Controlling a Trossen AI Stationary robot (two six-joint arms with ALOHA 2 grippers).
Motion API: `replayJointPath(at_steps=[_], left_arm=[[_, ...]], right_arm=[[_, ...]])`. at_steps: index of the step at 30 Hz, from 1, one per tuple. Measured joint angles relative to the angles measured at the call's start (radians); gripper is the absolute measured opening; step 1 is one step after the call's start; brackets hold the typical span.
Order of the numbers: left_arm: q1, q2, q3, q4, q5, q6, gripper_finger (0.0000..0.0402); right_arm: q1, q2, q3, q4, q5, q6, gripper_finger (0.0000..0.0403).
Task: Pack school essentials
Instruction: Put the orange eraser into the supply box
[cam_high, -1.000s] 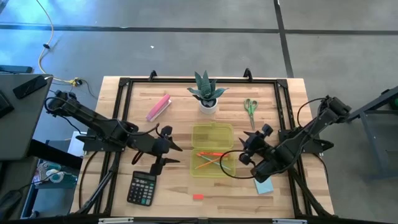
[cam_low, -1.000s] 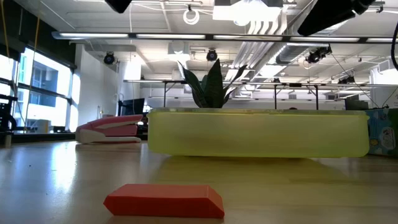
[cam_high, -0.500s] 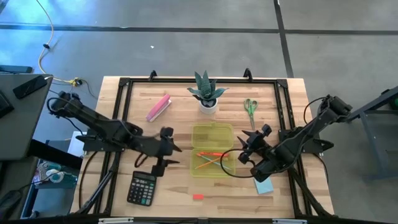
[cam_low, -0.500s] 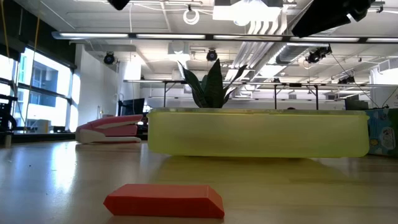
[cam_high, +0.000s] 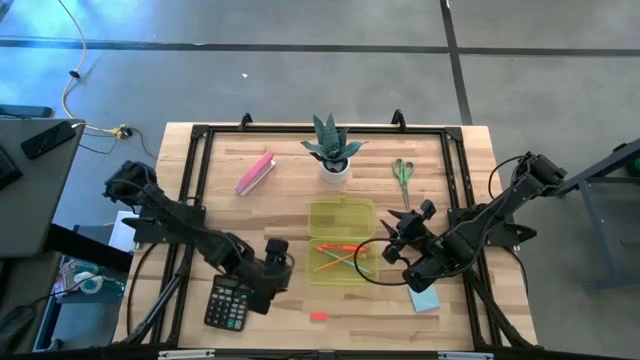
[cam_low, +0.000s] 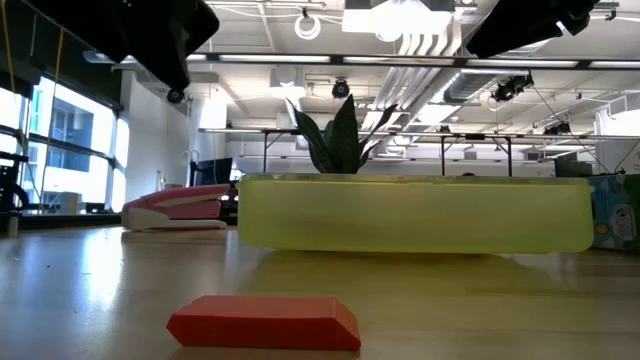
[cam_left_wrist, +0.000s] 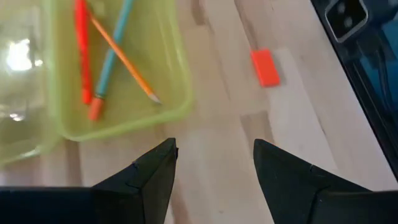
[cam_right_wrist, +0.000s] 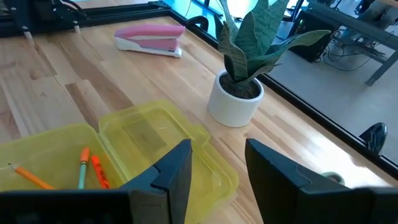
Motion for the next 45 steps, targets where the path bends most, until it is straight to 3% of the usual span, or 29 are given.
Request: replayJointPath(at_steps=[12,26,45], left_arm=[[-0.084,0.182,0.195,-0.113,-0.024,-0.086,0.0202],[-0.14,0.418,0.377,-0.092,-0.064,-0.125,0.0202],[-0.119,0.443,0.423,-0.068,-0.126,-0.178,0.0202]], right_arm=[[0.0,0.001,0.0,0.015,-0.03,0.0,0.014],[0.007,0.007,0.0,0.141,-0.194,0.067,0.014],[0.006,0.021,0.001,0.208,-0.165,-0.029,0.014]])
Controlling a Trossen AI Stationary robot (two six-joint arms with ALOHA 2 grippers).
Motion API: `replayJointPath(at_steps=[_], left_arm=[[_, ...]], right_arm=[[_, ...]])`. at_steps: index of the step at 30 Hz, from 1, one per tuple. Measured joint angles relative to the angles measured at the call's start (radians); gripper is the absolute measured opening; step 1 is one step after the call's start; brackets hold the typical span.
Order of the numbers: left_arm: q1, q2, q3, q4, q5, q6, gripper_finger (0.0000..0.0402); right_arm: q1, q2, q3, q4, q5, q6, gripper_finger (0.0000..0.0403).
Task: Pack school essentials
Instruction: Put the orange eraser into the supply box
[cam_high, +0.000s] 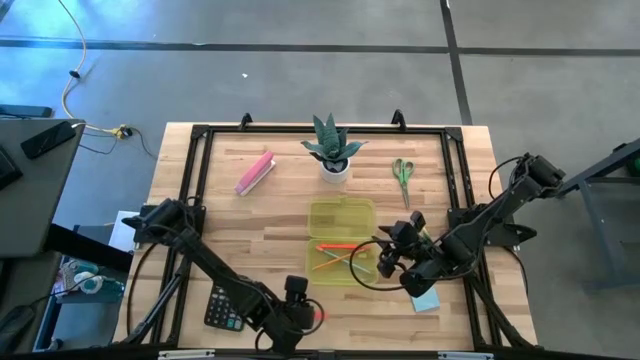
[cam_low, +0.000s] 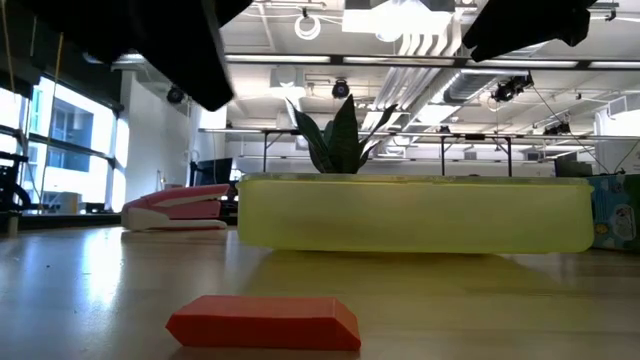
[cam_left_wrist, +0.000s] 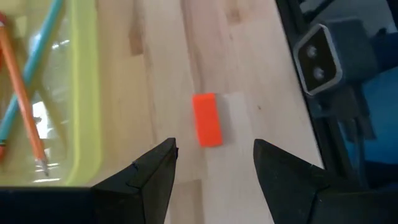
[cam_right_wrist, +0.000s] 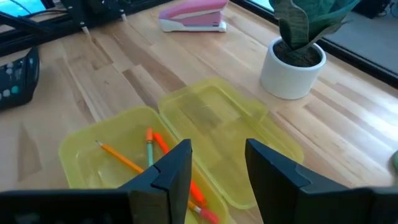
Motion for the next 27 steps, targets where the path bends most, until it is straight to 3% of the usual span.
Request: replayJointPath(at_steps=[10,27], left_arm=[[0.015,0.002,0.0,0.055,-0.005,0.013,0.0202],[0.053,0.121,-0.002,0.123,0.028,0.046,0.0202]], right_arm=[[-0.028,0.0,0.0,0.005,-0.003,-0.013,0.014],[-0.027,0.0,-0.001,0.016,-0.034,-0.008,0.014]])
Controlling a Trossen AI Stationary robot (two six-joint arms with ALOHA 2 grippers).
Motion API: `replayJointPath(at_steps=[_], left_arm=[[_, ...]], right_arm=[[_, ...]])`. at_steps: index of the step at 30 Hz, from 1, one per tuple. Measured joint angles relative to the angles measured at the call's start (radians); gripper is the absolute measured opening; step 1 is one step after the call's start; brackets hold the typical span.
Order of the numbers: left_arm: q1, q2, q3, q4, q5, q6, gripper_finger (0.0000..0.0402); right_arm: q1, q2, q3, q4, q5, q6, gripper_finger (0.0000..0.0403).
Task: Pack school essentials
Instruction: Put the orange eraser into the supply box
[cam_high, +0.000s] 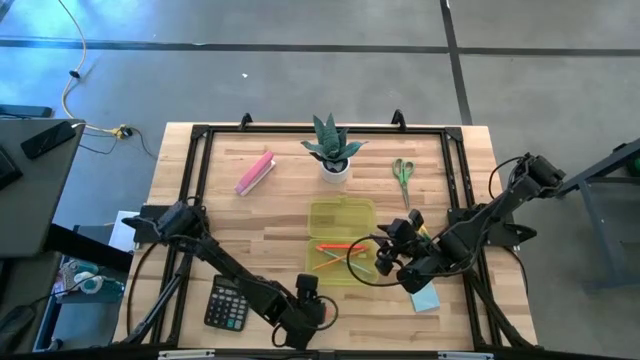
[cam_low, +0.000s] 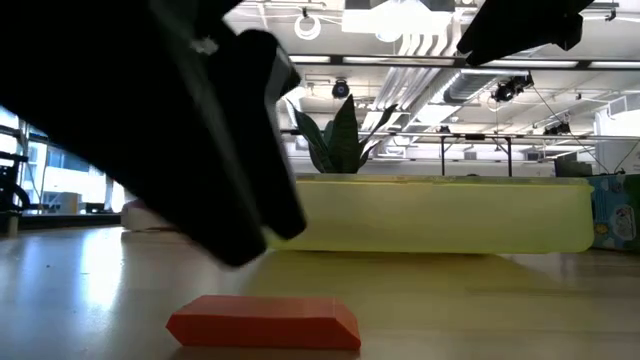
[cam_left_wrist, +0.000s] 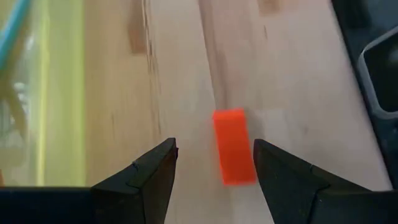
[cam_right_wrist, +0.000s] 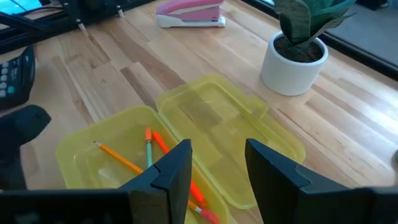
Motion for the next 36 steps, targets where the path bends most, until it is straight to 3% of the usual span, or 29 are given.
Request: replayJointPath(at_steps=[6,15,28,36], left_arm=[[0.014,0.048,0.002,0.031,0.089,-0.001,0.0202],[0.029,0.058,0.004,0.033,0.085,-0.025,0.0195],[0.049,0.06,0.004,0.007,0.131,-0.007,0.007],[0.05,0.056,0.003,0.007,0.153,0.015,0.0057]], right_arm=[[0.002,0.004,0.0,0.005,-0.001,0.009,0.014],[0.002,0.011,0.0,0.007,-0.002,0.001,0.014],[0.002,0.011,0.0,0.007,-0.002,0.0,0.014],[0.002,0.011,0.0,0.007,-0.003,0.0,0.014]])
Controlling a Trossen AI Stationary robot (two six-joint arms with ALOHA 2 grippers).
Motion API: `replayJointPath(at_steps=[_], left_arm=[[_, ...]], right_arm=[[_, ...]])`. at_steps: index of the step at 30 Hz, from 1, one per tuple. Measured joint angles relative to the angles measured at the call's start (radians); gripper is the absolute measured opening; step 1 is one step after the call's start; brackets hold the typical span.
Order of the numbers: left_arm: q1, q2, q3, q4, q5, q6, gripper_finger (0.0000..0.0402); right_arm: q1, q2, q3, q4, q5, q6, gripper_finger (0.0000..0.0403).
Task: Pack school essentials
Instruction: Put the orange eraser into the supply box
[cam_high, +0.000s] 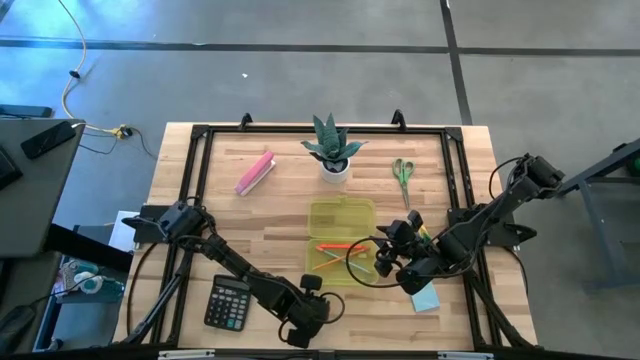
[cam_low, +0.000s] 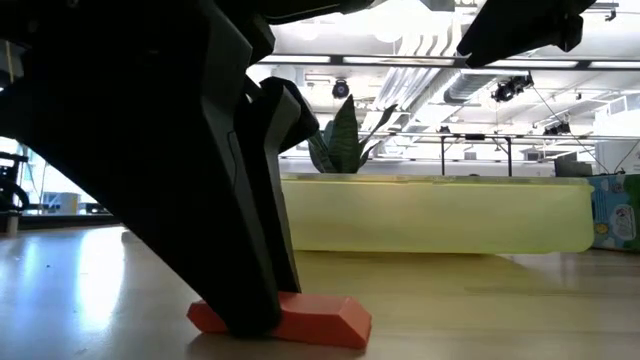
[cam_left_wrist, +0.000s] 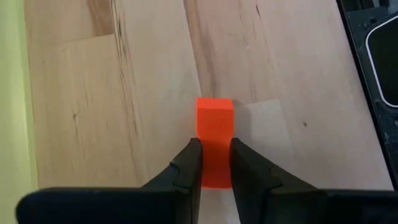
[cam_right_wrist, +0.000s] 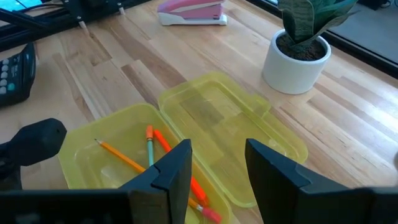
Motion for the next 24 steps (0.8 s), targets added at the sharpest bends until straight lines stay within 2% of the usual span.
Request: replayJointPath(at_steps=[12,21,24], left_arm=[[0.005,0.002,-0.001,-0.001,0.049,0.002,0.0065],[0.006,0.002,-0.001,-0.006,0.048,0.035,0.0124],[0.006,0.002,0.001,-0.016,0.037,0.021,0.0132]], right_arm=[[0.0,0.0,0.0,0.0,-0.003,0.0,0.014],[0.0,0.0,0.0,0.001,-0.003,0.0,0.014],[0.0,0.0,0.0,0.001,-0.003,0.0,0.014]])
